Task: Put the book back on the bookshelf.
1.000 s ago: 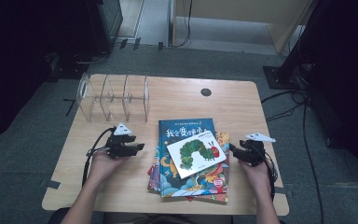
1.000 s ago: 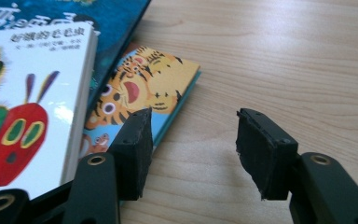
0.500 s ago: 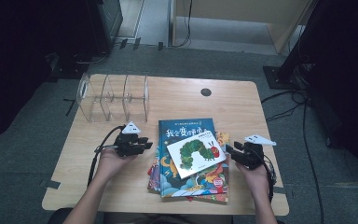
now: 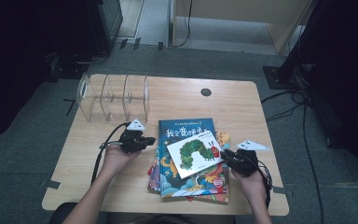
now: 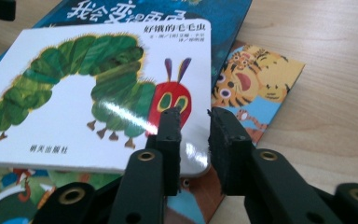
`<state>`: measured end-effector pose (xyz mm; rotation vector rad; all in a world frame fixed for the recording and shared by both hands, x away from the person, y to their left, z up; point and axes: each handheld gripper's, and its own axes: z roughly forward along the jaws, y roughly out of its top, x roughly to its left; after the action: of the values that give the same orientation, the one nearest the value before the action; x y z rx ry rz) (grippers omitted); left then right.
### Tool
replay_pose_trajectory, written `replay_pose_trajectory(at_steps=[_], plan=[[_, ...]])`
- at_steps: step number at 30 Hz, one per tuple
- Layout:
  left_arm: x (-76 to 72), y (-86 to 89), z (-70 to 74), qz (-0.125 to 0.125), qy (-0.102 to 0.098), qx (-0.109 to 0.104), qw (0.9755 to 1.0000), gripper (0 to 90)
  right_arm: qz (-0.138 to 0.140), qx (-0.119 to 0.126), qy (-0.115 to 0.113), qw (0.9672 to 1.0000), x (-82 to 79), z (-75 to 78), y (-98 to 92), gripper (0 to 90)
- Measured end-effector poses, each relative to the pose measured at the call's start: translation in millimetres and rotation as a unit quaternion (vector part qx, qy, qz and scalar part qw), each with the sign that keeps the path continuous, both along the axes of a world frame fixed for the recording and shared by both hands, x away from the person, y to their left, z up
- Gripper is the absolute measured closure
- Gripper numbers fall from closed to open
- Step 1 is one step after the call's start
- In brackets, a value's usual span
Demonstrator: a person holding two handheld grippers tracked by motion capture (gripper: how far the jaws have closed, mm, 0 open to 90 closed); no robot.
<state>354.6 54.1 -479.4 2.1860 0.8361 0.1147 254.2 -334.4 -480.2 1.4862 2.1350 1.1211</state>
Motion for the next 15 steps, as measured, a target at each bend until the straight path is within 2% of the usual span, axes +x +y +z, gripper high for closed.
replay_pose_trajectory(at_steps=[5, 6, 8, 15], plan=[[4.5, -7.2, -1.2, -0.011, 0.009, -0.007, 0.9999, 90.0, 0.003, -0.003, 0.0, 1.0, -6.8, -0.9, -1.5, 80.4], [6.0, -10.3, -2.5, -0.013, 0.01, -0.006, 0.9998, 90.0, 0.003, -0.001, 0.005, 1.0, -10.6, -0.9, -2.5, 84.2], [7.0, -11.8, -3.3, -0.016, 0.009, -0.001, 0.9998, 90.0, 0.006, -0.006, 0.008, 0.9999, -12.7, -1.5, -3.3, 86.4], [8.7, -16.3, -5.1, -0.021, 0.007, 0.004, 0.9997, 90.0, 0.014, -0.018, 0.022, 0.9995, -14.8, -5.3, -3.6, 88.9]])
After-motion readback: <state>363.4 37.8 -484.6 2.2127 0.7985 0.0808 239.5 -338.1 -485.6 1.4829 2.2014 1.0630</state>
